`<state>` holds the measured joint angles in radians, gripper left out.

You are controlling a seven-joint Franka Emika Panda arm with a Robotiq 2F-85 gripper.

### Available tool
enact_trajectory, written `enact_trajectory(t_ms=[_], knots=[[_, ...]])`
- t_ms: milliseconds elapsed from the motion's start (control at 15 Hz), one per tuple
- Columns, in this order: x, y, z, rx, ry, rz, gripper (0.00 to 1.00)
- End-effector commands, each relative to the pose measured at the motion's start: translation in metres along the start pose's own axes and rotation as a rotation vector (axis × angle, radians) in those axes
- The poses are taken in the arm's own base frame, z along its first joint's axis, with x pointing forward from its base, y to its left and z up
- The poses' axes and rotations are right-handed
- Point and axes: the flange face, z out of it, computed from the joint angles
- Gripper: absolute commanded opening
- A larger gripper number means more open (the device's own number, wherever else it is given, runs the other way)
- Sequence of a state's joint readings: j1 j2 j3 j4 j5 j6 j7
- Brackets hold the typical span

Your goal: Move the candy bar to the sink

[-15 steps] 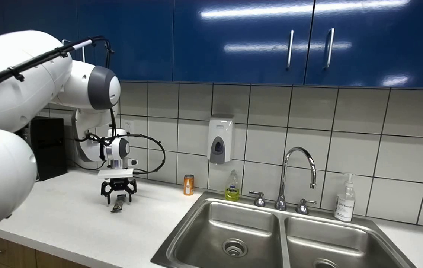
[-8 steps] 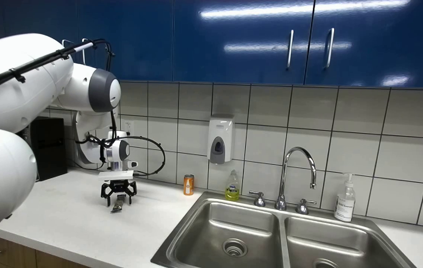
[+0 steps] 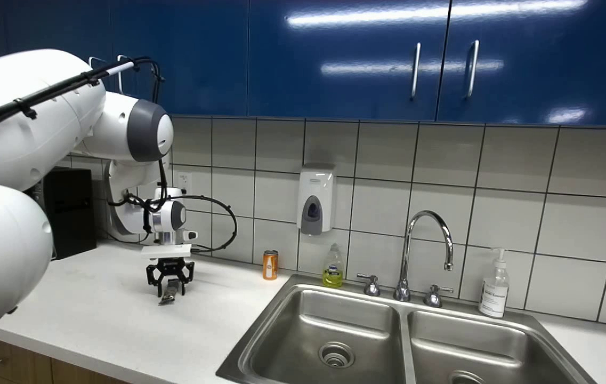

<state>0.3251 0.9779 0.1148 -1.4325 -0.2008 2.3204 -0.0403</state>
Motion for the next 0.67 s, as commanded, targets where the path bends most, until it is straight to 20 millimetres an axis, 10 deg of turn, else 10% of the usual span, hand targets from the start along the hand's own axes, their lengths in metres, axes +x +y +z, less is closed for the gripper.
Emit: enact_trajectory(t_ms=[0,267,600], knots=[[0.0056,0.0019,-0.0036,0.003,0.009,0.004,0.42],[0.0074,-0.0003,-0.0060,0.009,0.013,0.003,0.12],[0.0060,0.0001,-0.0068,0.007,0.014,0.007,0.08]])
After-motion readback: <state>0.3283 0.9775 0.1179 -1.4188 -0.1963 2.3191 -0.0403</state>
